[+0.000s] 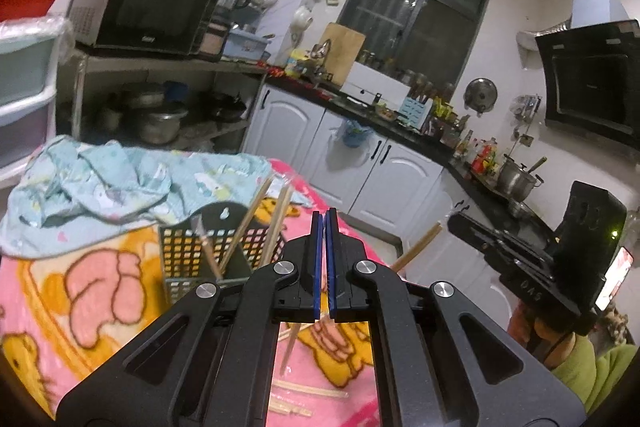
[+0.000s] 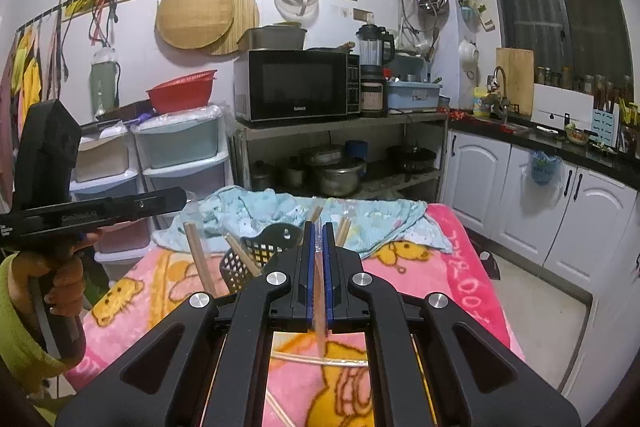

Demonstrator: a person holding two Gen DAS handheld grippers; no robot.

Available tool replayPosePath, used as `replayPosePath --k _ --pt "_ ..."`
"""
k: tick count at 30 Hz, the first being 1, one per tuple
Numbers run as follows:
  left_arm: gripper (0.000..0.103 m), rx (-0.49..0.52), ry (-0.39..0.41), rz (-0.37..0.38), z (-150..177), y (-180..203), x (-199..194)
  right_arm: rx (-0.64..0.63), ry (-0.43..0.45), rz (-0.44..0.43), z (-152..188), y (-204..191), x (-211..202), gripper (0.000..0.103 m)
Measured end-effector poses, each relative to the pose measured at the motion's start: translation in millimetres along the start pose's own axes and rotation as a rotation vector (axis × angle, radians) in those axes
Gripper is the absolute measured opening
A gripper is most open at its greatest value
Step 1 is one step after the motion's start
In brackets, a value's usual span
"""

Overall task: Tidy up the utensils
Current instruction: 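Lift the left tool's chopstick toward the green caddy while the right tool carries its chopstick there, then lower the left tool's chopstick upright into the caddy while the right tool lowers its chopstick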

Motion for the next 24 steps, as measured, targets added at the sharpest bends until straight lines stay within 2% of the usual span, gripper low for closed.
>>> replayPosePath --k 10,24 --pt "0.0 0.042 0.067 0.029 -32.2 17.3 11.8 -0.001 0.074 -0.012 -31.1 -2.5 3.5 0.004" --pt "0.0 0.027 0.163 0.01 -89.8 4.5 29.1 -0.014 0.144 -0.033 -72.5 -10.6 21.0 0.004"
Point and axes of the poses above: each gripper's, at about its wrist camera, not at the fingertips, and x roughly the way its jaws point, y to its right, z to its underside, the point moved 7 cm from there along x, roughly the way its jaws point, and after that the axes turned 11 degrees about y, right-handed, at the moved point
